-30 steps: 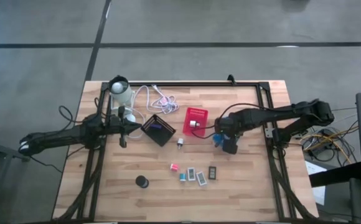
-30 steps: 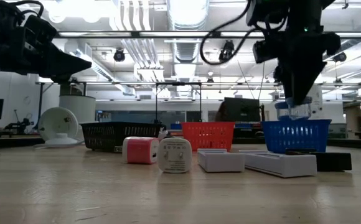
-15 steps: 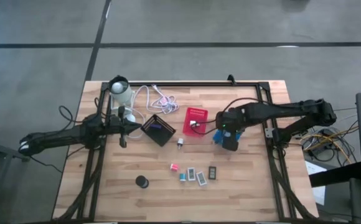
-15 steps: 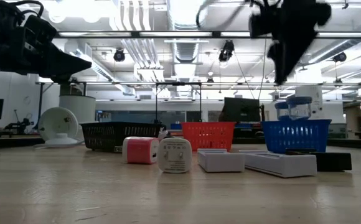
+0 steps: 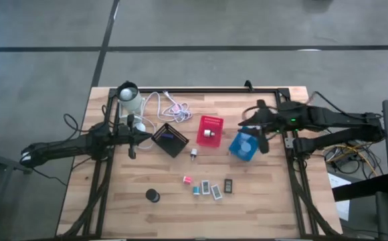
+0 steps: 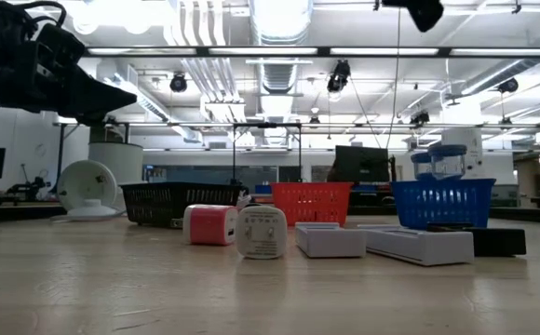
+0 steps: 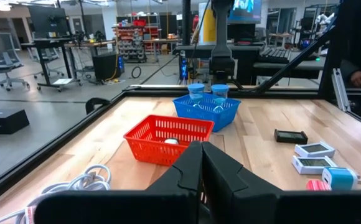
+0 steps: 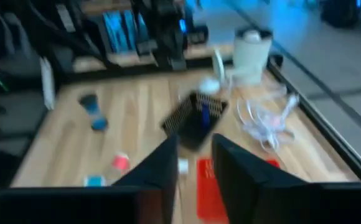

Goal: Pick & Place Office items
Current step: Put the white digital clock into the black basket

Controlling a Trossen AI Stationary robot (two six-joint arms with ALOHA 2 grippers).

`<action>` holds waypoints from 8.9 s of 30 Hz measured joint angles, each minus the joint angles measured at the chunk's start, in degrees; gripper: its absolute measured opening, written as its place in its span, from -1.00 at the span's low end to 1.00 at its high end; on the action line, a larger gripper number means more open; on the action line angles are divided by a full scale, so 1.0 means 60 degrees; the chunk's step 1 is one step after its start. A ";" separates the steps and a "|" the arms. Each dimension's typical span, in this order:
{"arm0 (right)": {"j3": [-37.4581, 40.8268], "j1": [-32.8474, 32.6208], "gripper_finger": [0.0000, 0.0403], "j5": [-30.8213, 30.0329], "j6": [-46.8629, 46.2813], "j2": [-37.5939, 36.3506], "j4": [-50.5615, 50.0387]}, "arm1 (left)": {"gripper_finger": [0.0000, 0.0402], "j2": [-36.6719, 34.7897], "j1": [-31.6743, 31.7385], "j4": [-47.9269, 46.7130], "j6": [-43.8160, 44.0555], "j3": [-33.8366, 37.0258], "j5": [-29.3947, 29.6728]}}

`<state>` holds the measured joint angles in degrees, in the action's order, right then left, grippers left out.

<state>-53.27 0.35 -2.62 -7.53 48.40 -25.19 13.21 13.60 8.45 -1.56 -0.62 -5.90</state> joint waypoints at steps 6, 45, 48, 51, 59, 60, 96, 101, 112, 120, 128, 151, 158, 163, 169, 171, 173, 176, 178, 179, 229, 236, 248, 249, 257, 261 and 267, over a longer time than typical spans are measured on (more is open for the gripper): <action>0.2010 -0.0210 -0.92 0.0527 0.0195 -0.1451 0.2364 | -0.92 0.0000 0.0001 0.0004 0.0004 0.0004 -0.0001; 0.8395 -0.0192 -0.96 0.0661 0.0719 -0.8063 0.5940 | -0.92 0.0000 -0.0001 0.0017 -0.0175 0.0000 0.0394; 0.8624 -0.0166 -0.96 0.0651 0.0715 -0.8060 0.6007 | -0.92 0.0000 0.0001 0.0017 -0.0168 0.0000 0.0394; 0.8797 -0.0137 -0.96 0.0582 0.0674 -0.7994 0.5965 | -0.92 0.0000 0.0001 0.0018 -0.0130 0.0001 0.0393; 0.8796 -0.0137 -0.96 0.0433 0.0760 -0.8045 0.5533 | -0.92 -0.0004 0.0001 0.0084 -0.0162 0.0000 0.0396; 0.8796 -0.0134 -0.96 0.0417 0.0785 -0.8060 0.5488 | -0.92 0.0000 -0.0003 0.0084 -0.0214 0.0001 0.0396; 0.8793 -0.0134 -0.96 0.0435 0.0754 -0.8049 0.5615 | -0.90 0.9098 -0.2194 -0.3729 -0.1555 -1.0030 0.0071; 0.8793 -0.0137 -0.96 0.0435 0.0754 -0.8055 0.5509 | -0.88 1.1071 -0.2650 -0.4774 -0.1781 -1.2023 0.0082; 0.8793 -0.0136 -0.96 0.0435 0.0272 -0.8046 0.5220 | -0.86 1.5207 -0.3178 -0.6991 -0.3035 -1.5202 0.0097; 0.8793 -0.0136 -0.96 0.0436 0.0302 -0.8046 0.4906 | -0.42 1.7477 -0.3866 -0.7310 -0.4131 -1.6954 0.0071; 0.8793 -0.0137 -0.96 0.0446 0.0292 -0.8049 0.4506 | 0.04 1.8767 -0.4509 -0.7238 -0.5531 -1.7988 0.0047; 0.8793 -0.0134 -0.96 0.0511 0.0251 -0.8035 0.4433 | 0.19 1.9911 -0.4686 -0.7227 -0.6036 -1.8141 -0.1264; 0.8793 -0.0137 -0.96 0.0511 0.0260 -0.8041 0.4272 | 0.19 2.0209 -0.4648 -0.7217 -0.6244 -1.8141 -0.1046; 0.8793 -0.0134 -0.96 0.0511 0.0320 -0.8031 0.4268 | 0.17 2.0270 -0.4554 -0.7306 -0.6240 -1.8156 -0.1149; 0.8793 -0.0137 -0.96 0.0511 0.0321 -0.8042 0.4277 | 0.02 2.0283 -0.4495 -0.7428 -0.6228 -1.8159 -0.1461; 0.8793 -0.0137 -0.96 0.0511 0.0321 -0.8042 0.4280 | -0.09 2.0283 -0.4495 -0.7445 -0.6237 -1.8159 -0.1477; 0.8793 -0.0137 -0.96 0.0511 0.0297 -0.8039 0.4283 | -0.20 2.0283 -0.4495 -0.7476 -0.6257 -1.8176 -0.1473; 0.8793 -0.0137 -0.96 0.0511 0.0288 -0.8039 0.4283 | -0.30 2.0280 -0.4491 -0.7500 -0.6341 -1.8243 -0.1515; 0.8793 -0.0137 -0.96 0.0508 0.0288 -0.8039 0.4283 | -0.30 2.0280 -0.4491 -0.7591 -0.6410 -1.8351 -0.1529; 0.8793 -0.0137 -0.96 0.0511 0.0291 -0.8039 0.4280 | -0.30 2.0283 -0.4495 -0.7634 -0.6429 -1.8430 -0.1514; 0.8793 -0.0137 -0.96 0.0446 0.0000 -0.8046 0.4305 | -0.28 0.4558 -0.0966 -0.2232 0.0544 -0.7273 0.0187; 0.8790 -0.0137 -0.96 0.0446 0.0000 -0.8039 0.4291 | -0.28 0.2506 -0.0987 -0.0885 0.1564 -0.4832 0.0798; 0.8791 -0.0137 -0.96 0.0442 0.0000 -0.8039 0.4283 | -0.29 -0.0056 -0.0987 0.0551 0.2209 -0.1645 0.2161; 0.8793 -0.0137 -0.96 0.0442 0.0000 -0.8042 0.4286 | -0.29 -0.0184 -0.0987 0.0665 0.2271 -0.1480 0.2168; 0.8793 -0.0139 -0.96 0.0438 -0.0047 -0.8039 0.4283 | -0.29 -0.0852 -0.0987 0.0928 0.2368 -0.0590 0.2318; 0.8792 -0.0137 -0.96 0.0438 -0.0069 -0.8039 0.4276 | -0.29 -0.1022 -0.0987 0.1297 0.2500 -0.0444 0.2330; 0.8793 -0.0137 -0.96 0.0438 -0.0073 -0.8039 0.4276 | -0.29 -0.1069 -0.0987 0.1304 0.2332 -0.0634 0.2221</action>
<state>-0.51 -0.47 0.01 -7.97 0.16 0.47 6.80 7.68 16.27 12.43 -4.43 7.42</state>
